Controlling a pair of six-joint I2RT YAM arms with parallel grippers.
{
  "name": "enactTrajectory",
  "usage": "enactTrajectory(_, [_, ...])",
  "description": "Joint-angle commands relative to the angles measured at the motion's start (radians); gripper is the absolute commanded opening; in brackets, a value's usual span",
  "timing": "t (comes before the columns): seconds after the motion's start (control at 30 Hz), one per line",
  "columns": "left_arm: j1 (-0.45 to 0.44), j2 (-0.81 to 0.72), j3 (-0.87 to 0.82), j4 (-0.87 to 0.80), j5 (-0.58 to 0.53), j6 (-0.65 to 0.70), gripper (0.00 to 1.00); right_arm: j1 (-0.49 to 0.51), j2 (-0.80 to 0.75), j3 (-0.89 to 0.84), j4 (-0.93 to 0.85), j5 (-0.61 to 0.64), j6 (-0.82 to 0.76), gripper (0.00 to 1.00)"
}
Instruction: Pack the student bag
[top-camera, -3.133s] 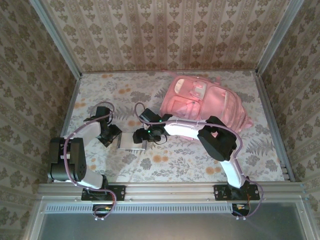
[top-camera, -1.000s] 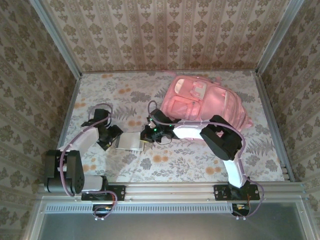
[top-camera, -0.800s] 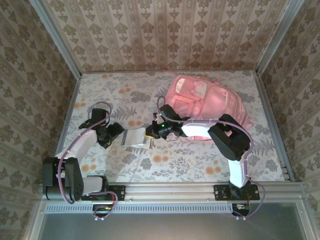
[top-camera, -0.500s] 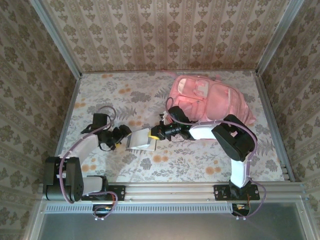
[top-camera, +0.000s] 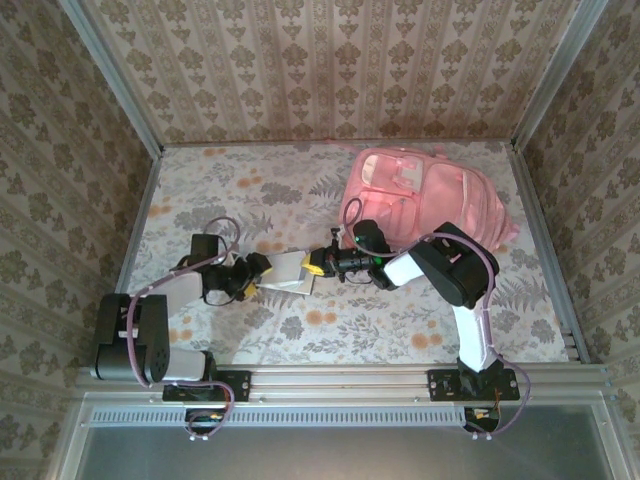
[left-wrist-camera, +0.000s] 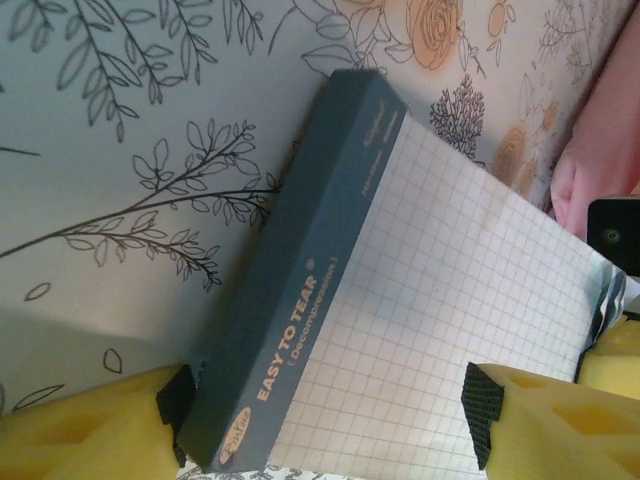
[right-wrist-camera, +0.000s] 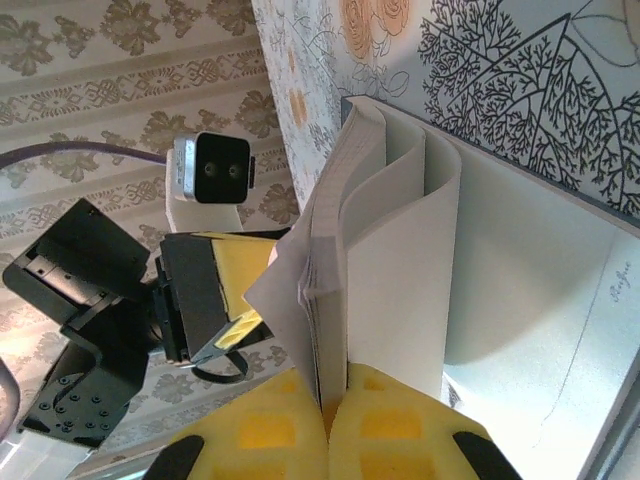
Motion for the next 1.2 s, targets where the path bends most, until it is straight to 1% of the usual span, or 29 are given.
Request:
enactTrajectory(0.0, [-0.019, 0.026, -0.016, 0.098, 0.049, -0.054, 0.67, -0.018, 0.034, -0.017, 0.064, -0.001, 0.075, 0.0])
enactTrajectory(0.03, [-0.021, 0.028, -0.015, 0.106, 0.046, -0.059, 0.63, -0.018, 0.034, -0.018, 0.062, -0.001, 0.073, 0.0])
enactTrajectory(0.1, [-0.022, 0.025, -0.015, 0.122, 0.035, -0.074, 0.51, -0.019, 0.031, -0.02, 0.056, -0.002, 0.069, 0.0])
enactTrajectory(0.2, [-0.022, 0.013, -0.01, 0.14, 0.029, -0.089, 0.38, -0.018, 0.029, -0.024, 0.045, 0.0, 0.06, 0.0])
enactTrajectory(0.33, [-0.022, -0.044, 0.008, 0.109, 0.006, -0.079, 0.29, -0.017, 0.016, -0.023, -0.02, 0.003, 0.021, 0.0])
enactTrajectory(0.47, [-0.021, -0.124, 0.031, 0.037, -0.03, -0.05, 0.15, -0.016, -0.008, -0.025, -0.069, 0.013, -0.009, 0.0])
enactTrajectory(0.5, [-0.019, -0.145, 0.036, 0.016, -0.059, -0.049, 0.1, -0.016, -0.015, -0.027, -0.076, 0.018, -0.011, 0.02])
enactTrajectory(0.57, [-0.019, -0.184, 0.044, -0.016, -0.082, -0.051, 0.08, -0.015, -0.039, -0.031, -0.102, 0.03, -0.022, 0.08])
enactTrajectory(0.6, [-0.018, -0.206, 0.048, -0.024, -0.088, -0.057, 0.08, -0.015, -0.057, -0.032, -0.128, 0.041, -0.034, 0.12])
enactTrajectory(0.63, [-0.018, -0.222, 0.051, -0.028, -0.091, -0.065, 0.07, -0.013, -0.078, -0.034, -0.156, 0.05, -0.046, 0.19])
enactTrajectory(0.7, [-0.016, -0.266, 0.054, -0.032, -0.093, -0.087, 0.07, -0.008, -0.134, -0.034, -0.249, 0.078, -0.093, 0.42])
enactTrajectory(0.77, [-0.016, -0.31, 0.058, -0.036, -0.098, -0.112, 0.06, -0.001, -0.21, -0.041, -0.351, 0.127, -0.142, 0.55])
enactTrajectory(0.83, [-0.015, -0.359, 0.06, -0.038, -0.106, -0.138, 0.05, 0.005, -0.296, -0.051, -0.469, 0.194, -0.194, 0.63])
enactTrajectory(0.87, [-0.014, -0.386, 0.062, -0.041, -0.111, -0.156, 0.05, 0.009, -0.339, -0.054, -0.527, 0.223, -0.217, 0.69])
enactTrajectory(0.9, [-0.014, -0.415, 0.064, -0.04, -0.117, -0.175, 0.04, 0.014, -0.378, -0.058, -0.574, 0.25, -0.23, 0.77])
enactTrajectory(1.0, [-0.019, -0.481, 0.067, -0.027, -0.133, -0.241, 0.0, 0.03, -0.461, -0.081, -0.595, 0.288, -0.207, 0.95])
enactTrajectory(1.07, [-0.03, -0.514, 0.06, 0.005, -0.141, -0.294, 0.0, 0.047, -0.488, -0.093, -0.548, 0.289, -0.165, 0.99])
enactTrajectory(1.17, [-0.05, -0.553, 0.051, 0.037, -0.159, -0.367, 0.0, 0.084, -0.499, -0.089, -0.455, 0.293, -0.104, 1.0])
